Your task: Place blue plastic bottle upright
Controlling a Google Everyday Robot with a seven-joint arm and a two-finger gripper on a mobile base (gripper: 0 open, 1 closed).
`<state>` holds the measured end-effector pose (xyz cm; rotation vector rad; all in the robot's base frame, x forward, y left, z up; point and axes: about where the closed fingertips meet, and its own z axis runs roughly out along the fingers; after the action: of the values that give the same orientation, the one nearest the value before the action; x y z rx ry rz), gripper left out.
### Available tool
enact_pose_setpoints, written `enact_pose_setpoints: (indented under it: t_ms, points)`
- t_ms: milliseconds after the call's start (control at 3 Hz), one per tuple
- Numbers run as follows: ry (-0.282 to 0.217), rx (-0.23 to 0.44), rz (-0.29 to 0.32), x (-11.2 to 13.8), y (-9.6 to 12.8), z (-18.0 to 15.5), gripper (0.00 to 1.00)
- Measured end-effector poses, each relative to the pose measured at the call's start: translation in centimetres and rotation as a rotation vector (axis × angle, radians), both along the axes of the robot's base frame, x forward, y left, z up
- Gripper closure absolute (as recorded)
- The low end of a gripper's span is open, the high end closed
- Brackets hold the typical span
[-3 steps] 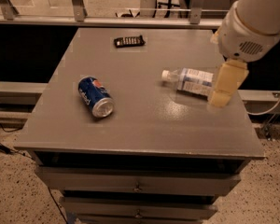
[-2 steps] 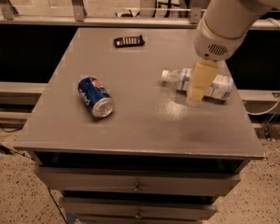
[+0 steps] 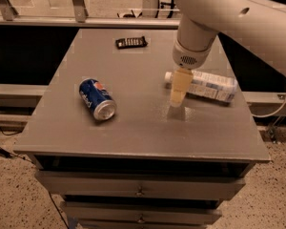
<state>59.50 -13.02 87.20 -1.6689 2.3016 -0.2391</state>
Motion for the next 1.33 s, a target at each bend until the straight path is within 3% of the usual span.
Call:
enact_pose_setpoints:
  t_ms: [333, 667, 1000, 1333]
  points:
    - [0.019, -0.041, -0.037, 1.6, -1.2, -2.3, 0.02]
    - [0.031, -0.056, -0.048, 2.1, -2.0, -3.0, 0.32]
    - [0.032, -0.053, -0.047, 2.5, -1.9, -2.7, 0.55]
    - [-0.007, 0.001, -0.012, 2.8, -1.1, 0.7, 0.86]
